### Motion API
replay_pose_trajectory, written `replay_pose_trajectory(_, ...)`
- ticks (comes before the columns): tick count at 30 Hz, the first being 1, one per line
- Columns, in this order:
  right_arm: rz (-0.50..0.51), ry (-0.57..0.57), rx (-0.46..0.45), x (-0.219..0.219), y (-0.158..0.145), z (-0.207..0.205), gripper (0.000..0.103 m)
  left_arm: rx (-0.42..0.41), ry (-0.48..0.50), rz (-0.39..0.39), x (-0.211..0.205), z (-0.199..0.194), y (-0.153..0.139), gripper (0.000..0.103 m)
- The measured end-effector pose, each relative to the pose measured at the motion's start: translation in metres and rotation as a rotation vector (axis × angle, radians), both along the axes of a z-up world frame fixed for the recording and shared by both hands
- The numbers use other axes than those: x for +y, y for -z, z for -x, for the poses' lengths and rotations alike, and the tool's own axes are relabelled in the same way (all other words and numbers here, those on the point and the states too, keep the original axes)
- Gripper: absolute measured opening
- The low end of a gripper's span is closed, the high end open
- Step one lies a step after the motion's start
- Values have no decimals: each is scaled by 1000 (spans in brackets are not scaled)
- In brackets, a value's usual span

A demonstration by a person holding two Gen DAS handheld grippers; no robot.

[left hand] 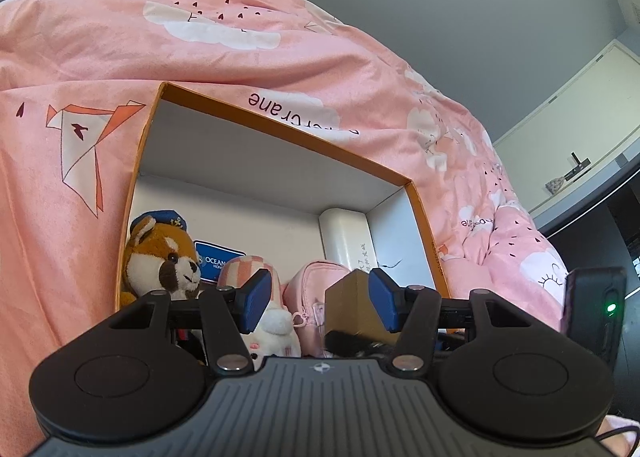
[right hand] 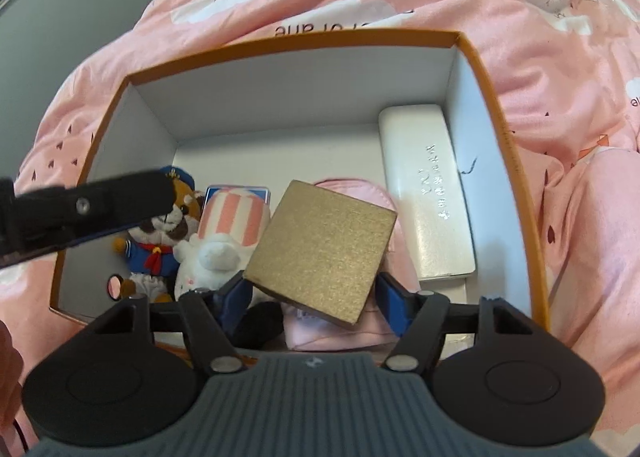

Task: Organize objects
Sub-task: 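Carry the gold cube box over the orange box with the right gripper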

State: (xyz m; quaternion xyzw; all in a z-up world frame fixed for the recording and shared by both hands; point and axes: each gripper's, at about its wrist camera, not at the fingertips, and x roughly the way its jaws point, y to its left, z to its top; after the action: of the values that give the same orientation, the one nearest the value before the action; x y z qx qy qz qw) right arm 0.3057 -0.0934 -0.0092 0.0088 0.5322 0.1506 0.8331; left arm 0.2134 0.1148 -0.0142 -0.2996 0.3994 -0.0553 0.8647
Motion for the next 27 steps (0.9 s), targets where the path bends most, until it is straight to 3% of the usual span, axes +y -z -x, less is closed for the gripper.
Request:
replay_pose_trajectory(7,31,-62,-96,-20,-32,1,65,4,45,15,-12,-4,4,64)
replay_pose_trajectory(13,49,-57,-108,-50,-57,-5,63,2,116,-3,-30,-15,3,60)
replay_pose_trajectory(21,111,-116,-184,-67,-87,-1,63,71,372,-225,-85,-47,13,51)
replay_pose_trajectory(27,75,-134,-184,-78,-88,-4,63,106,473,-325,-113,-70,21,51)
